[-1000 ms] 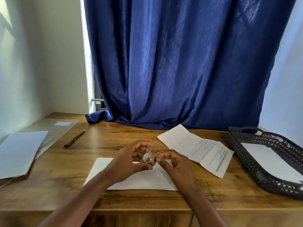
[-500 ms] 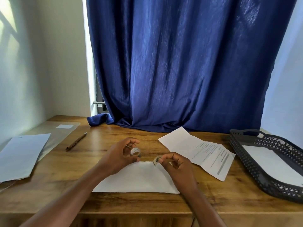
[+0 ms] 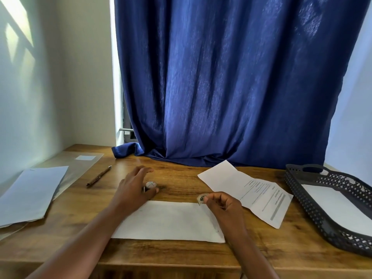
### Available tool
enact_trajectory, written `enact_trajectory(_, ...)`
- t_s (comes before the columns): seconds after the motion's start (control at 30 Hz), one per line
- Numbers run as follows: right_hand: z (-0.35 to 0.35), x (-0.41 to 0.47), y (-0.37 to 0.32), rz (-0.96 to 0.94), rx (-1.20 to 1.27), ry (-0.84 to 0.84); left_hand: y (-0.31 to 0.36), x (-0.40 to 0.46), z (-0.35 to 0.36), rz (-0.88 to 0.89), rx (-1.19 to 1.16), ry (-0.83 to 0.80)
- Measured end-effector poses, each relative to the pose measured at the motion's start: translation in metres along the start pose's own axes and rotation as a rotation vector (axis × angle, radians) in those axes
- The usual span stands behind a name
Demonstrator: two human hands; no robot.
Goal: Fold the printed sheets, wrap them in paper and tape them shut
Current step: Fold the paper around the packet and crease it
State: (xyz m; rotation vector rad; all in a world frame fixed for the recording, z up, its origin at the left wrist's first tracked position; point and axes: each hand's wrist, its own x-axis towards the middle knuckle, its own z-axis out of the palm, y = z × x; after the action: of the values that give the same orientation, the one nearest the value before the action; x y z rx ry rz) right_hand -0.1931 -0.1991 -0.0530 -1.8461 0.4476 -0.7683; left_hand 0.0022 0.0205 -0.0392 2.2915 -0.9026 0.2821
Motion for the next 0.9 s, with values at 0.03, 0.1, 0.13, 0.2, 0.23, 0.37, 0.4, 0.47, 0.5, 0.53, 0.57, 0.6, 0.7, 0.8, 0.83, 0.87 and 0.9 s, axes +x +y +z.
enact_trajectory(0.03,-0.001,0.000,-0.001,0.022,0.027,0.012,0.008,-0.003,-0.002,0.043,0.025,0.028)
enact_trajectory(0.1,-0.003,0.000,-0.004,0.062,0.072,0.029,0.032,-0.013,-0.003,0.133,0.032,0.039)
enact_trajectory(0.13,-0.004,0.001,-0.004,0.075,0.090,0.040,0.045,-0.019,0.000,0.175,0.034,0.014)
enact_trajectory(0.2,-0.005,0.002,-0.004,0.096,0.120,0.059,0.067,-0.034,0.011,0.235,0.044,-0.090)
enact_trajectory(0.23,-0.006,0.002,-0.004,0.104,0.135,0.061,0.075,-0.042,0.017,0.242,0.049,-0.155)
enact_trajectory(0.37,-0.009,0.001,-0.006,0.117,0.202,0.039,0.086,-0.063,0.034,0.213,0.128,-0.326)
enact_trajectory(0.4,-0.012,0.001,-0.007,0.125,0.206,0.024,0.087,-0.066,0.034,0.212,0.139,-0.329)
enact_trajectory(0.47,-0.018,0.005,-0.008,0.125,0.132,-0.051,0.085,-0.068,0.034,0.204,0.136,-0.325)
enact_trajectory(0.5,-0.021,0.008,-0.008,0.116,0.060,-0.107,0.085,-0.069,0.033,0.204,0.135,-0.324)
enact_trajectory(0.53,-0.025,0.013,-0.009,0.100,-0.012,-0.169,0.085,-0.069,0.034,0.209,0.135,-0.323)
enact_trajectory(0.57,-0.029,0.017,-0.012,0.086,-0.071,-0.229,0.085,-0.069,0.034,0.213,0.136,-0.322)
enact_trajectory(0.6,-0.032,0.023,-0.015,0.075,-0.123,-0.291,0.085,-0.070,0.035,0.213,0.135,-0.324)
enact_trajectory(0.7,-0.034,0.039,-0.029,0.010,-0.385,-0.471,0.086,-0.069,0.034,0.209,0.142,-0.345)
enact_trajectory(0.8,-0.028,0.054,-0.040,-0.016,-0.611,-0.613,0.086,-0.070,0.034,0.207,0.140,-0.362)
enact_trajectory(0.83,-0.024,0.058,-0.043,-0.012,-0.661,-0.649,0.086,-0.070,0.034,0.207,0.138,-0.362)
enact_trajectory(0.87,-0.021,0.060,-0.044,-0.012,-0.695,-0.677,0.086,-0.070,0.034,0.206,0.136,-0.364)
enact_trajectory(0.9,-0.018,0.062,-0.046,-0.016,-0.717,-0.700,0.086,-0.070,0.034,0.205,0.136,-0.366)
